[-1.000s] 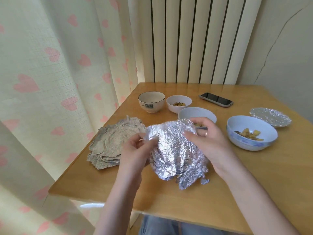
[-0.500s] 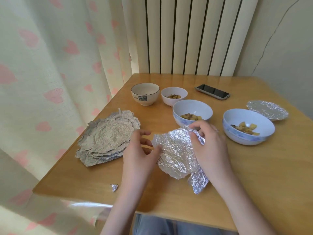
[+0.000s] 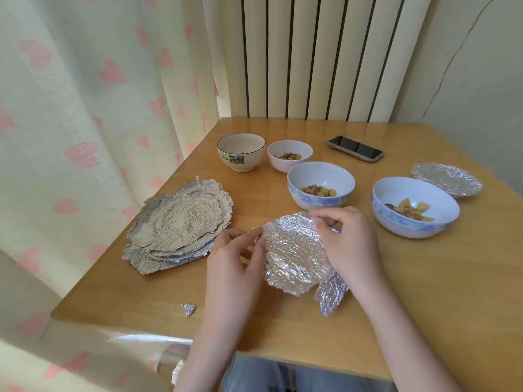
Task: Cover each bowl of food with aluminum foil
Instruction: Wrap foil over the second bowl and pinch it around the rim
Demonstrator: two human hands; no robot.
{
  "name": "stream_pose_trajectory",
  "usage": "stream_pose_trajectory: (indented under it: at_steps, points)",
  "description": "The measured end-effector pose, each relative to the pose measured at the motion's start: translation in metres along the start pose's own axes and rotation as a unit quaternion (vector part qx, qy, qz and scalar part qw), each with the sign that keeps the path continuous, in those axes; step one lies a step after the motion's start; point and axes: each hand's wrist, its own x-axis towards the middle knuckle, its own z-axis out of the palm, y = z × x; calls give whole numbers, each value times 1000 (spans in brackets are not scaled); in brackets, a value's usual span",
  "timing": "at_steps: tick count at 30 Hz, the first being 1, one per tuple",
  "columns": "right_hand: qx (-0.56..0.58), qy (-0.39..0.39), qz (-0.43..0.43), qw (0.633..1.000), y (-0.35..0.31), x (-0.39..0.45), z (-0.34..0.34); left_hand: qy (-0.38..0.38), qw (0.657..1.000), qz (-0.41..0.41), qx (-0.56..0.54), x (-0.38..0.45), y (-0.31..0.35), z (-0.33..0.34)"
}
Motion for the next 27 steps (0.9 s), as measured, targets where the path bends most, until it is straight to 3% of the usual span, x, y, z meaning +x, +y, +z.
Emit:
stream_pose_trajectory:
  at_steps: [8,15,27]
  points:
    - [-11,-37,7,999,1,8,3,-28,999,-18,27,4,0,0]
    - [23,-49,40,998,0,6,3,-105,992,-20,61,-1,5,-4]
    - [0,-102,48,994,1,8,2,-122,988,16,93,-6,-2,2]
